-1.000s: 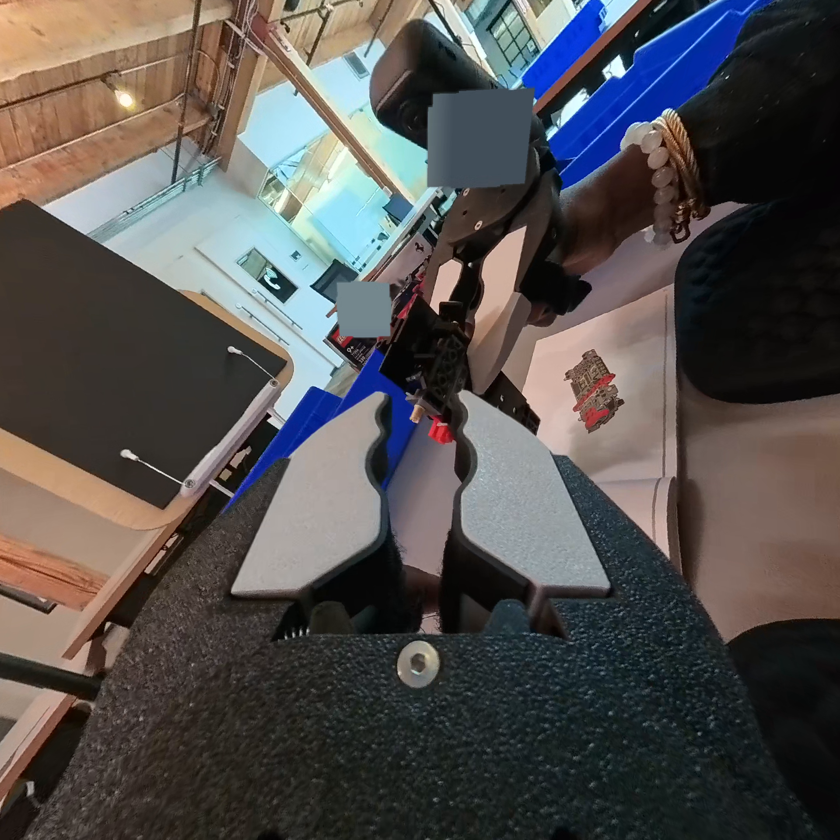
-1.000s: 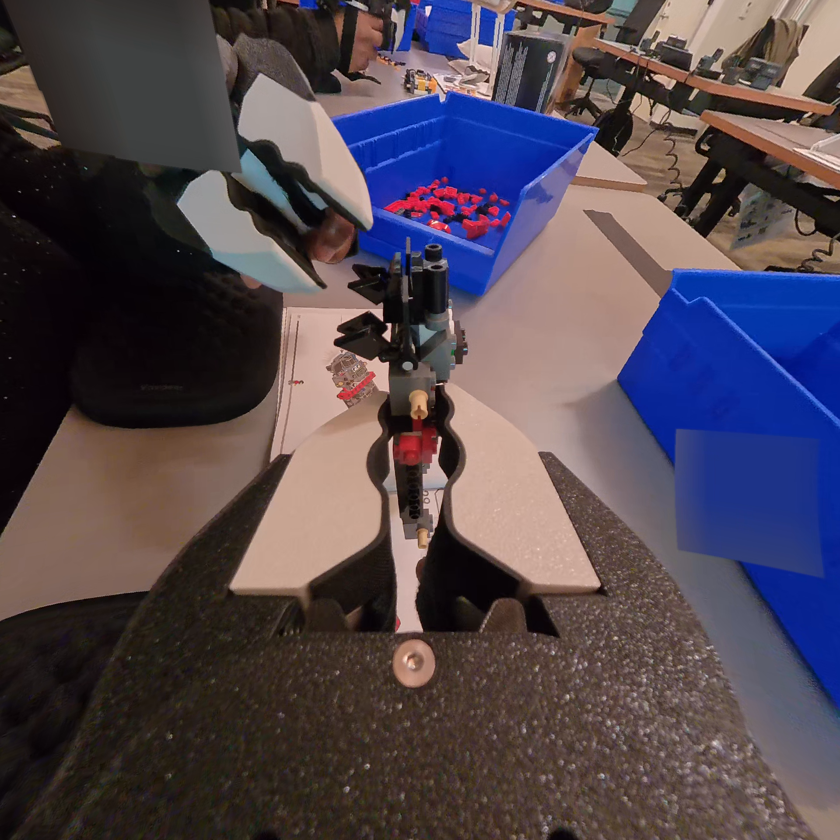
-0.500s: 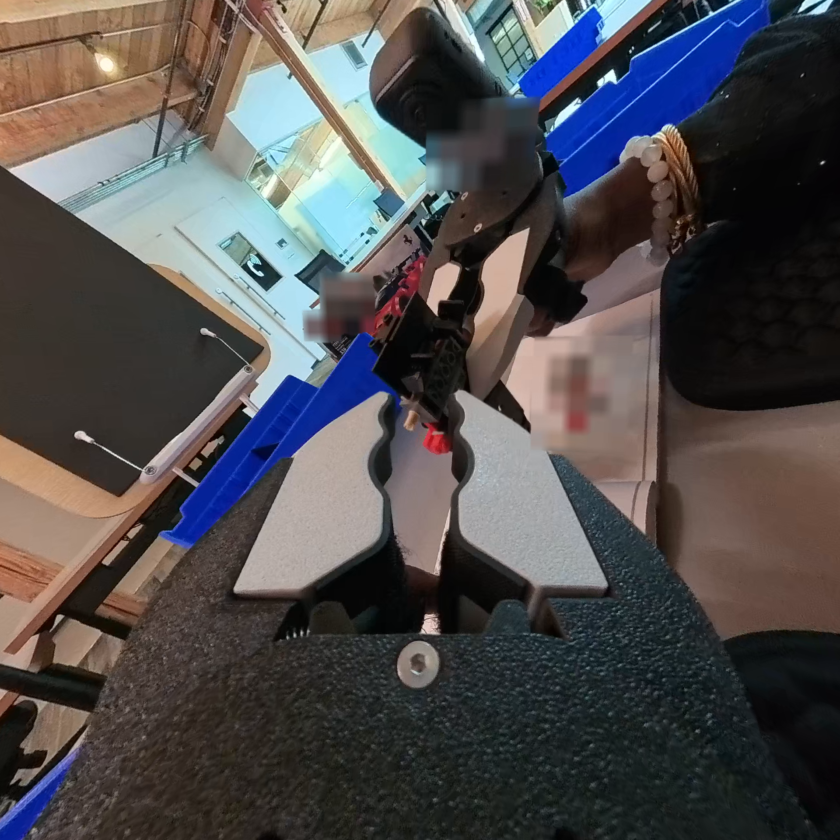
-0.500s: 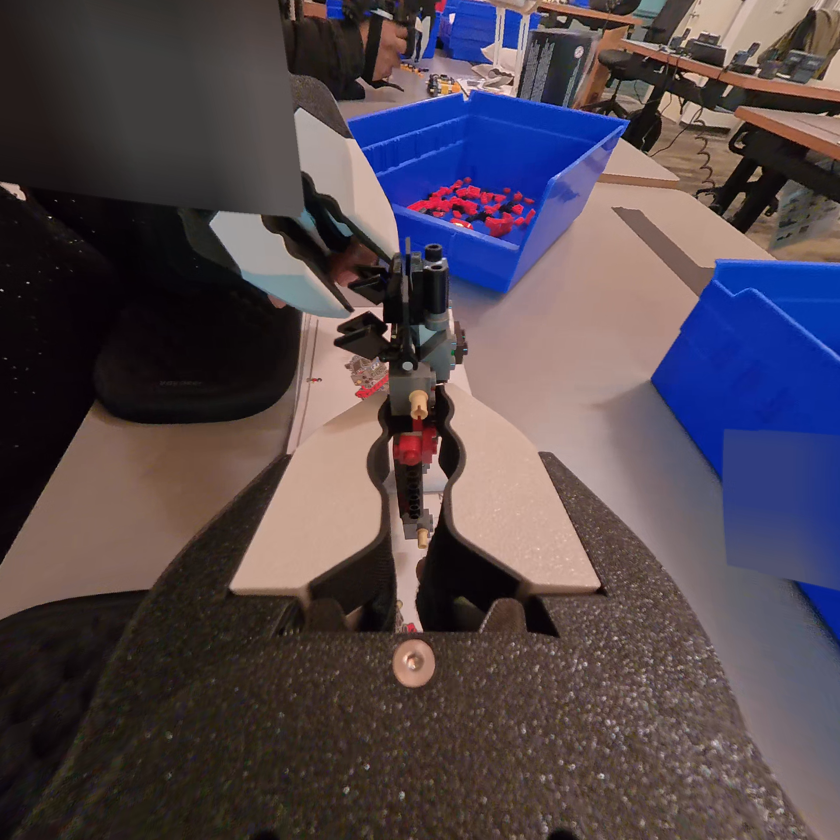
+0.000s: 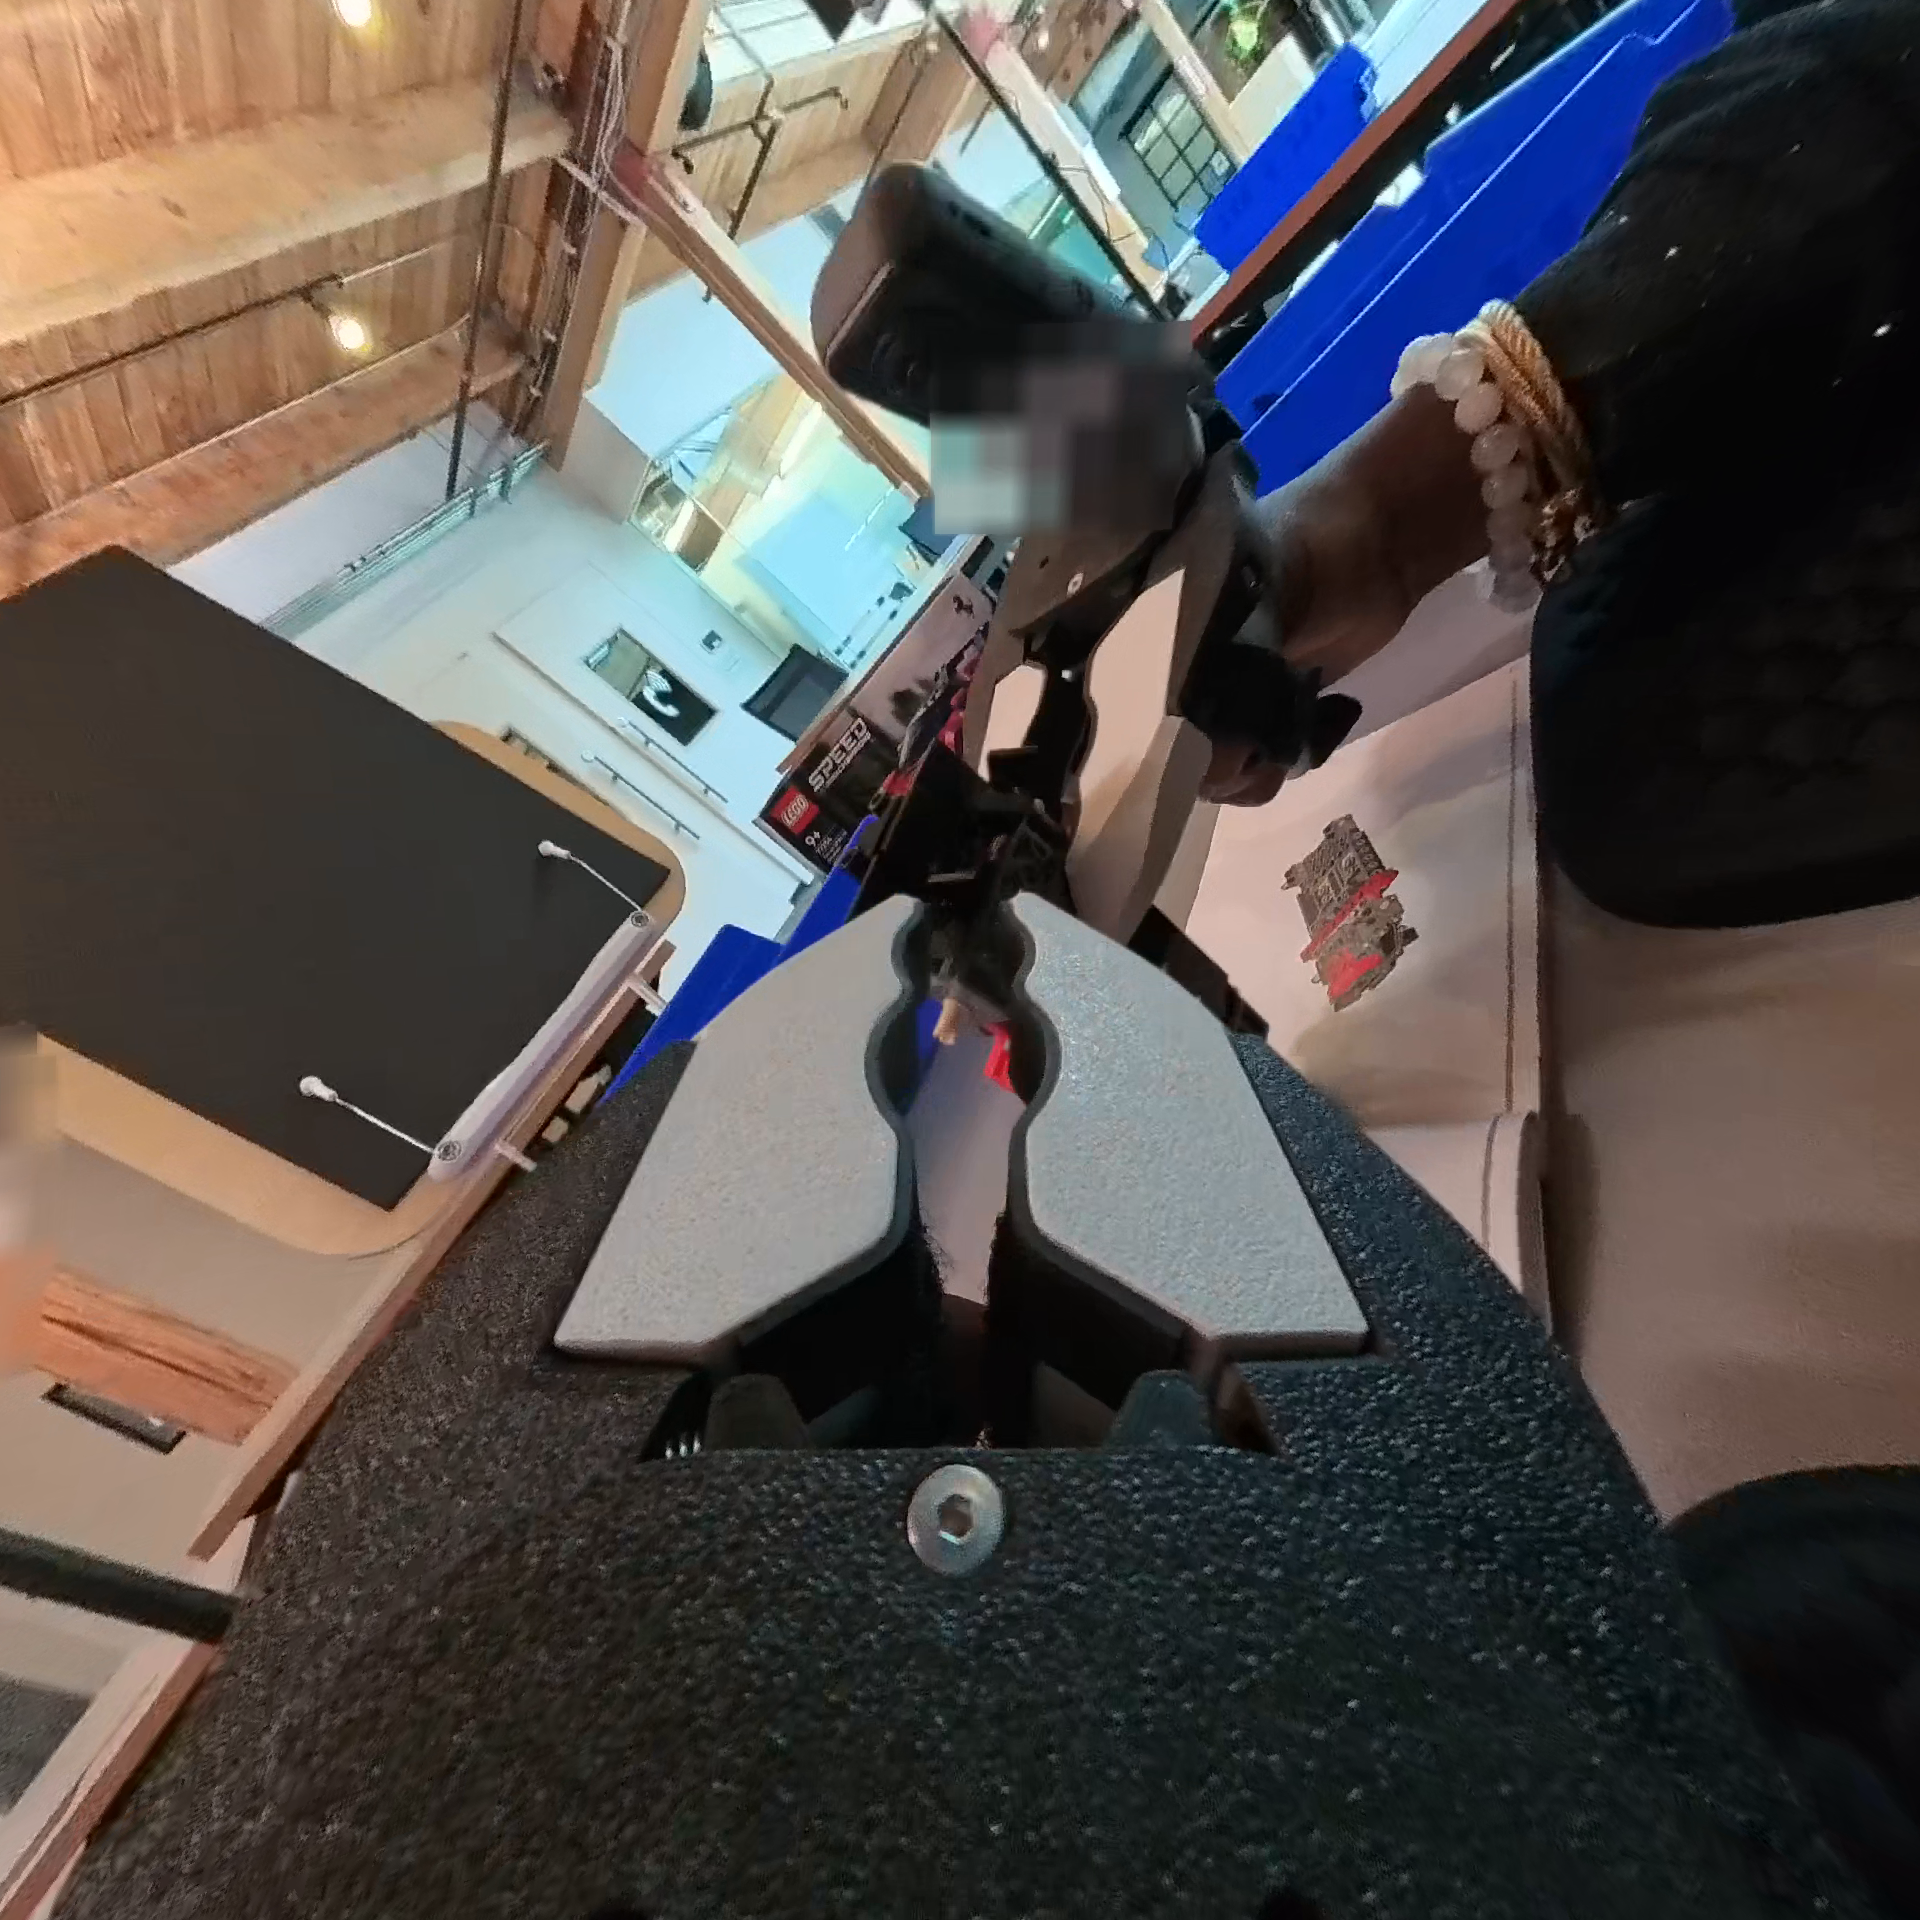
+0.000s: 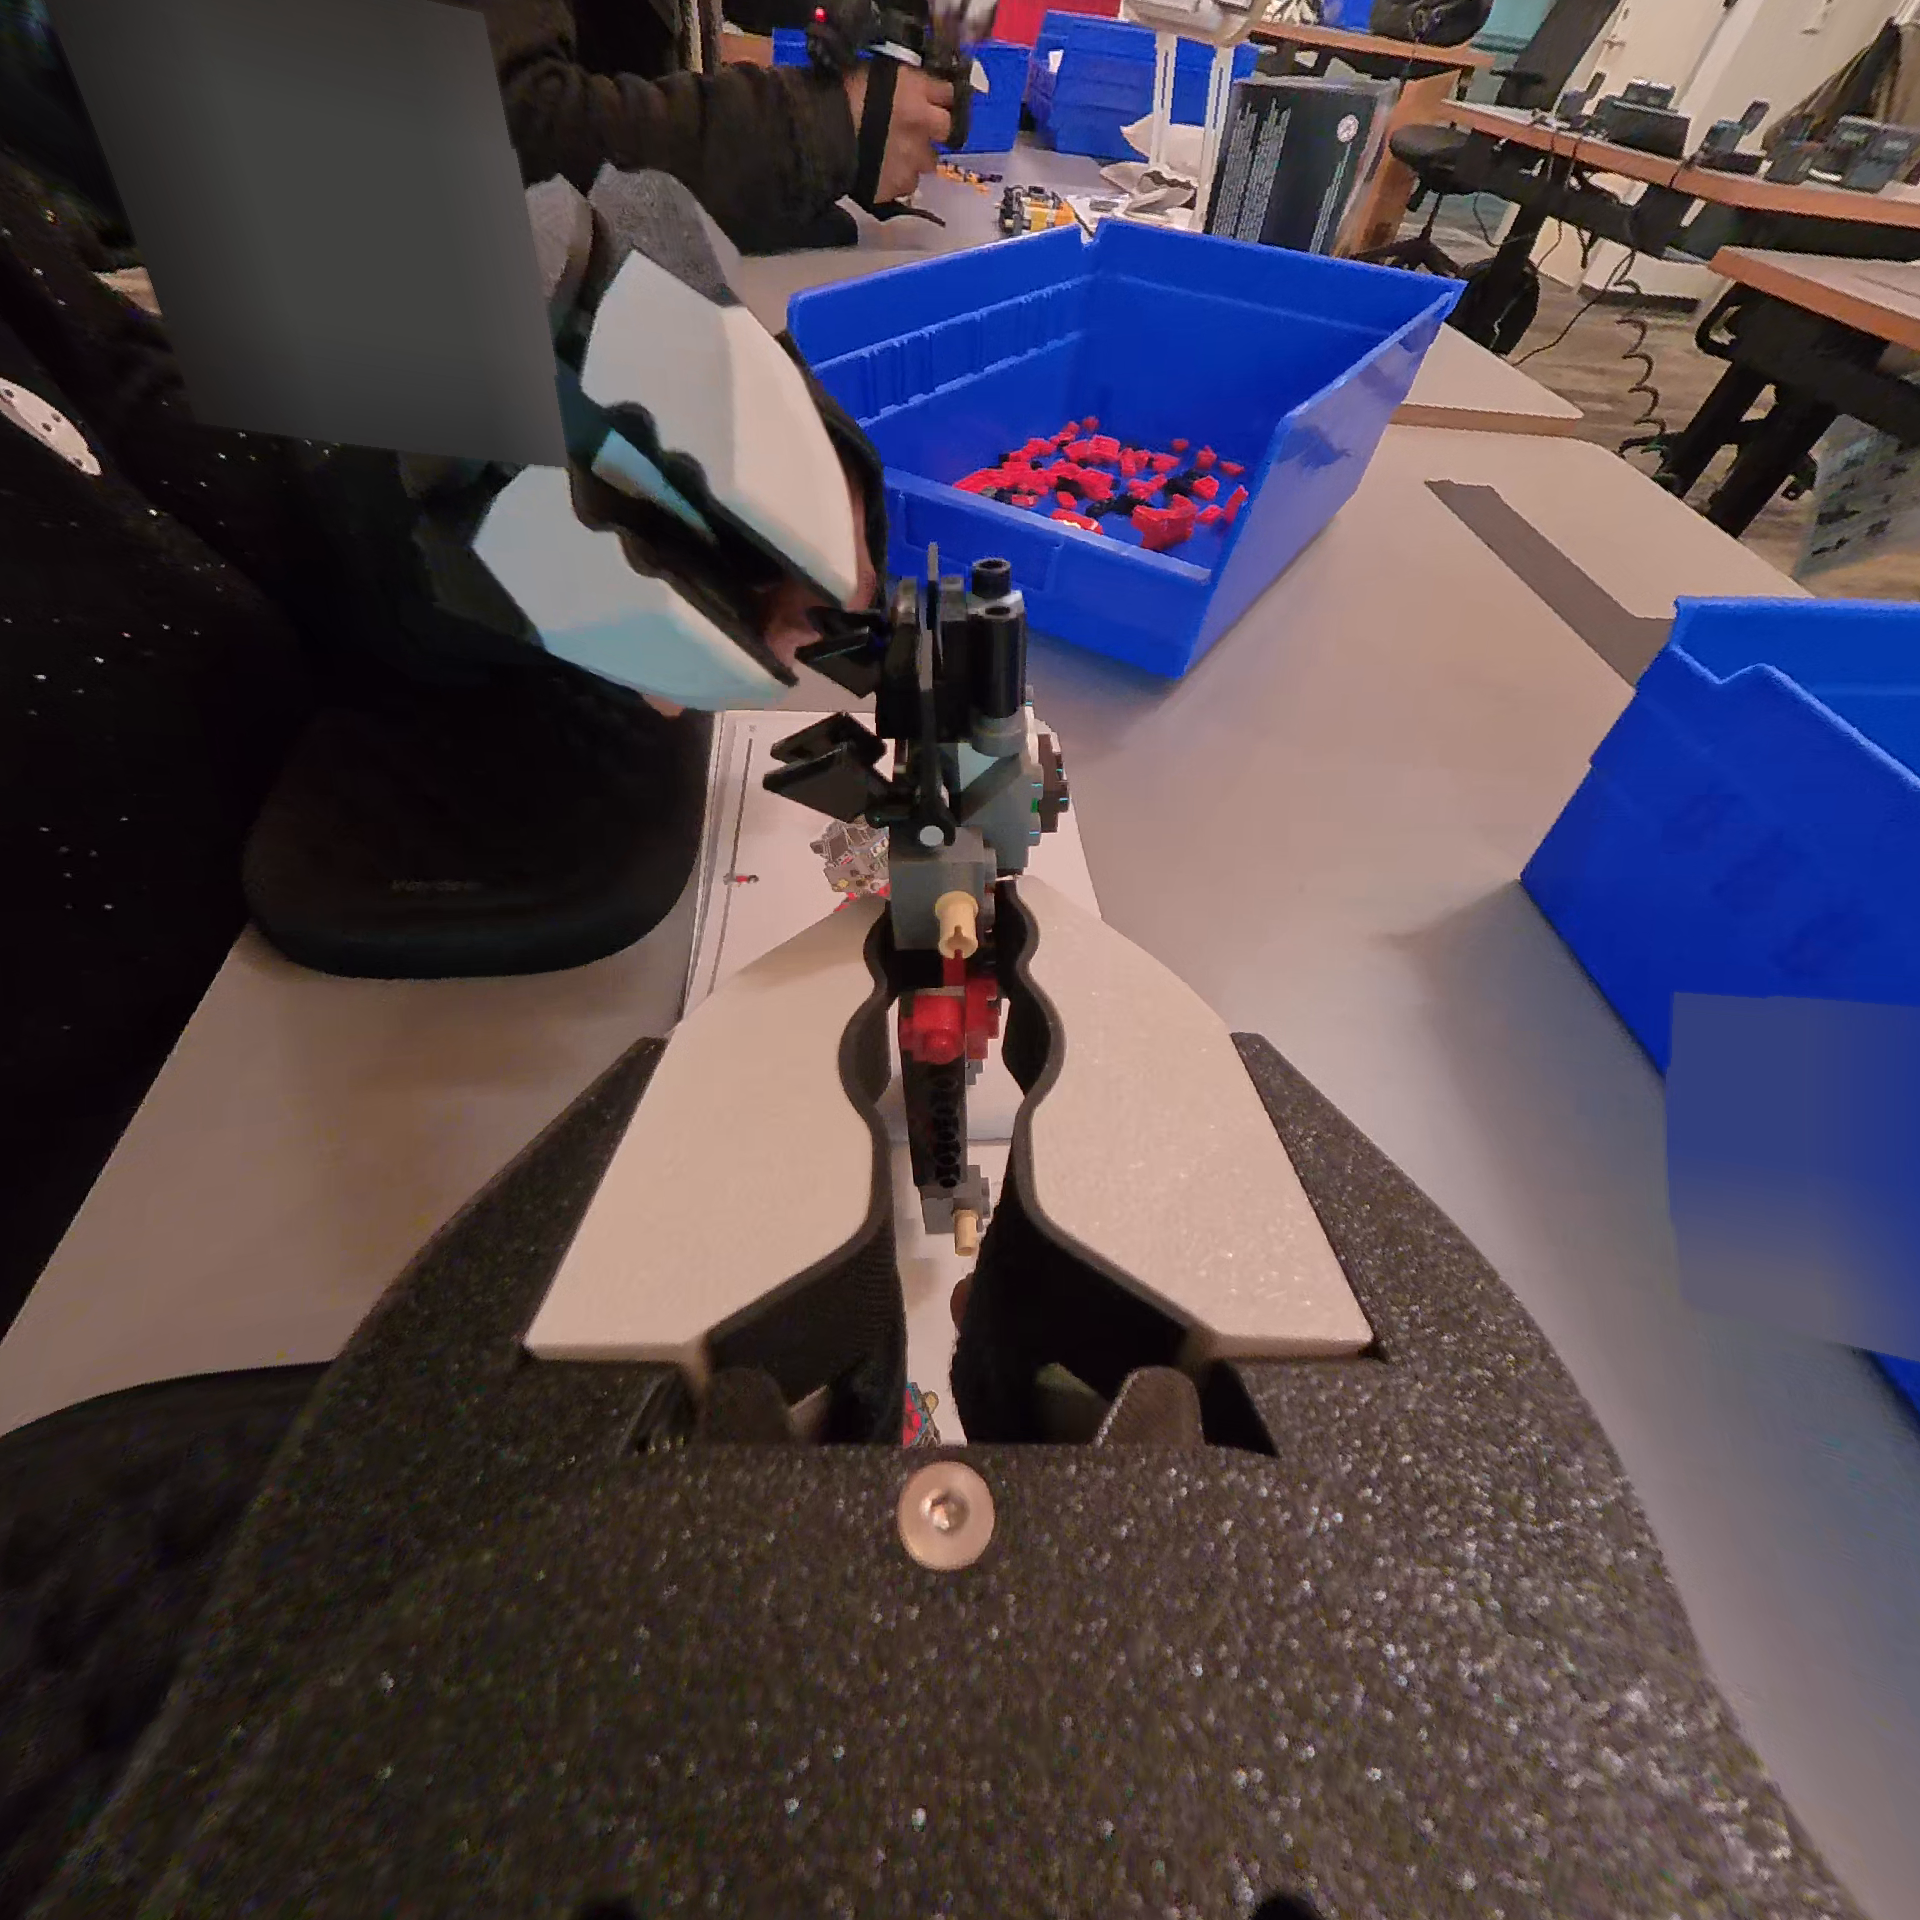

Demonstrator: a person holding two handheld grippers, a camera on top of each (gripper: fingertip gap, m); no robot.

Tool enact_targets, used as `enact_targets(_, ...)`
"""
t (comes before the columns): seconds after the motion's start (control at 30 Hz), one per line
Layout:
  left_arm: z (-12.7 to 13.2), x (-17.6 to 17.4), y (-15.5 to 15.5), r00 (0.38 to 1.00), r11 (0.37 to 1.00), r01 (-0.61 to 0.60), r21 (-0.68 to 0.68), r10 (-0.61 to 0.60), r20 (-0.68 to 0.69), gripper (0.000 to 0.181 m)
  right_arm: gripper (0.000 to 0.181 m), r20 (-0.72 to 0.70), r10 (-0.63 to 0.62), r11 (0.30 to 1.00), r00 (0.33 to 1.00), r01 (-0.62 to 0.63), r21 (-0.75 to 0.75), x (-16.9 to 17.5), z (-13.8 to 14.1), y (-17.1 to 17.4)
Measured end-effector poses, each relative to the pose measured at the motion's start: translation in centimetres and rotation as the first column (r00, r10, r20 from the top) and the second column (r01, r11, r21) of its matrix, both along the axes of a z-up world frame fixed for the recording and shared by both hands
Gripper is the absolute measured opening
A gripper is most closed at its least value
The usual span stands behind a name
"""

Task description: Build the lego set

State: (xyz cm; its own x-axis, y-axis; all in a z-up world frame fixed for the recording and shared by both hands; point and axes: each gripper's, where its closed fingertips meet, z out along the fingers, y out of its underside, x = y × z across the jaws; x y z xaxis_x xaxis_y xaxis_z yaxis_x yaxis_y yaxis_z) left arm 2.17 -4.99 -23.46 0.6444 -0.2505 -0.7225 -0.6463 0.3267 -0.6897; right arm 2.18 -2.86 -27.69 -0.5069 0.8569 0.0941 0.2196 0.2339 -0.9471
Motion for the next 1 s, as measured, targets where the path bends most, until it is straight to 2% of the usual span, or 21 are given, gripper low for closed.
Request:
enact_targets(0.43,0.05,0.57,-0.76,1.000,1.000,0.022,-0.013,-0.022,0.012,0.009,0.017,-0.002,0.008,1.000,1.000,-0.008,-0.008,0.03,0.07,-0.19)
enact_targets(1.0,0.10,0.17,-0.31,1.000,1.000,-0.014,-0.013,0.014,0.015,0.008,0.017,0.000,0.013,1.000,1.000,-0.013,0.002,0.08,-0.04,-0.43)
